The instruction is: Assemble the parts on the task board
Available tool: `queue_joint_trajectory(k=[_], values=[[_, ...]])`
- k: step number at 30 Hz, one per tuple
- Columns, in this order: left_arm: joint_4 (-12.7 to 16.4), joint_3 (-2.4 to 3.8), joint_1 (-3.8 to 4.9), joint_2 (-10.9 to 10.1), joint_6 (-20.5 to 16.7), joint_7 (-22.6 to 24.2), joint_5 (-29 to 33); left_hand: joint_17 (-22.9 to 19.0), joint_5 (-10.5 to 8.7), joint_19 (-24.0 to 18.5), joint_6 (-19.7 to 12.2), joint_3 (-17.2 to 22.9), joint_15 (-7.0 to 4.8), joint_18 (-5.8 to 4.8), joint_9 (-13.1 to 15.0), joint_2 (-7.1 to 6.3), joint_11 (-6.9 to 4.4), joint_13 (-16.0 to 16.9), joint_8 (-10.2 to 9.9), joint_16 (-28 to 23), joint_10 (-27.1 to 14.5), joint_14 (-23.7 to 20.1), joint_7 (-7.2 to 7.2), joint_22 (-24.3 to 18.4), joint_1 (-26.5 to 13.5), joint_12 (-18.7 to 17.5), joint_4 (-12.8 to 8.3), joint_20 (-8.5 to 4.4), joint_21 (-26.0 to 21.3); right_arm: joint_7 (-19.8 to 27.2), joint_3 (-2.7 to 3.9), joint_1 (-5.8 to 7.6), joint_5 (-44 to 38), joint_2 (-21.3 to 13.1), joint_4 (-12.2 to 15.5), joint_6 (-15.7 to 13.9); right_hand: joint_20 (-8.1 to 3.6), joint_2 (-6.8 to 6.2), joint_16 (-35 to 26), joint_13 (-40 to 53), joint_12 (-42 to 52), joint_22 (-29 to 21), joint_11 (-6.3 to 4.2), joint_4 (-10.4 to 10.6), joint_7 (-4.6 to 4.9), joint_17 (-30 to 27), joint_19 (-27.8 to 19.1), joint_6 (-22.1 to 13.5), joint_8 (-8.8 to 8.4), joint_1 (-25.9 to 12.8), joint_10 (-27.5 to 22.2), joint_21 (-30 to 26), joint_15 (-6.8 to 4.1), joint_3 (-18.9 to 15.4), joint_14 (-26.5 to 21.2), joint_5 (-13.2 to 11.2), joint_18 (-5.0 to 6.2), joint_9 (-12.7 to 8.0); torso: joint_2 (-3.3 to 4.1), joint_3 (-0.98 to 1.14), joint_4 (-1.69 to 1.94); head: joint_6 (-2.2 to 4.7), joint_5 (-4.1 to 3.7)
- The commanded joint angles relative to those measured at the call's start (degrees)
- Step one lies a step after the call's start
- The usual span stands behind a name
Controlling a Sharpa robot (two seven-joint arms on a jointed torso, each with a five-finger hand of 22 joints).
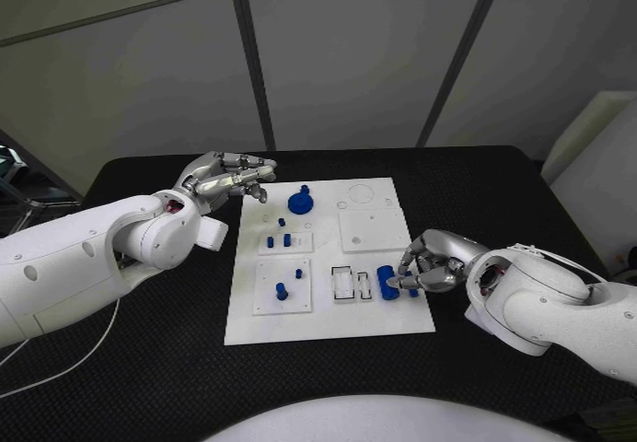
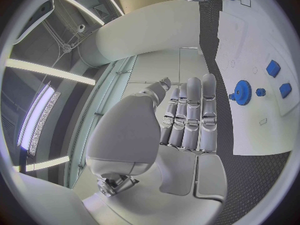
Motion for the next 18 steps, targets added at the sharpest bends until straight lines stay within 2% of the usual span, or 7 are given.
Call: queue_joint_trajectory(k=[1, 13, 18], values=[[0.05, 0.02, 0.09, 0.03, 0.32, 0.26, 0.13, -0.10, -0.12, 0.34, -0.12, -0.32, 0.13, -0.63, -0.03, 0.51, -0.06, 0.08, 0.17, -0.32, -0.49, -0.37, 0.18, -0.06, 0.07, 0.39, -0.15, 0.16, -0.37, -1.80, 0.00, -0.23, -3.02, 0.42, -0.20, 2.04, 0.13, -0.06, 0.24, 0.06, 0.33, 1.56, 0.15, 0.00, 0.00, 6.24, 0.90, -0.35, 0.22, -0.55, 0.17, 0.22, 0.36, -0.46, 4.41, -0.33, -0.61, 0.10, -0.02, 0.08, -0.05, -0.20, 0.11], [0.10, 0.02, 0.09, -0.01, 0.65, -0.01, 0.13, -0.12, -0.12, 0.36, -0.16, -0.54, 0.16, -0.63, -0.02, 0.58, -0.05, 0.11, 0.21, -0.37, -0.58, -0.42, 0.18, -0.21, -0.06, 0.48, -0.02, 0.21, -0.54, -2.73, -0.07, -0.81, -3.67, 2.62, -2.33, 2.12, 0.14, 0.91, 0.18, -0.11, -0.02, 1.62, 0.12, 0.04, -0.04, 6.11, 0.85, -0.53, 0.89, -1.06, -0.08, 0.25, 0.35, -0.94, 4.35, -0.34, -0.61, 0.36, 0.05, -0.02, 0.03, -0.76, 0.37], [0.08, 0.02, 0.09, -0.05, 0.70, -0.08, 0.13, -0.12, -0.12, 0.36, -0.16, -0.54, 0.16, -0.63, -0.02, 0.58, -0.05, 0.11, 0.21, -0.37, -0.58, -0.42, 0.18, -0.21, -0.06, 0.48, -0.02, 0.21, -0.54, -2.80, -0.13, -1.14, -3.68, 3.63, -3.28, 2.11, 0.15, 1.20, 0.18, -0.11, -0.09, 1.60, 0.12, 0.04, -0.05, 6.12, 0.82, -0.60, 1.07, -1.23, -0.13, 0.24, 0.36, -1.06, 4.35, -0.35, -0.60, 0.43, 0.04, 0.07, -0.08, -0.84, 0.46]])
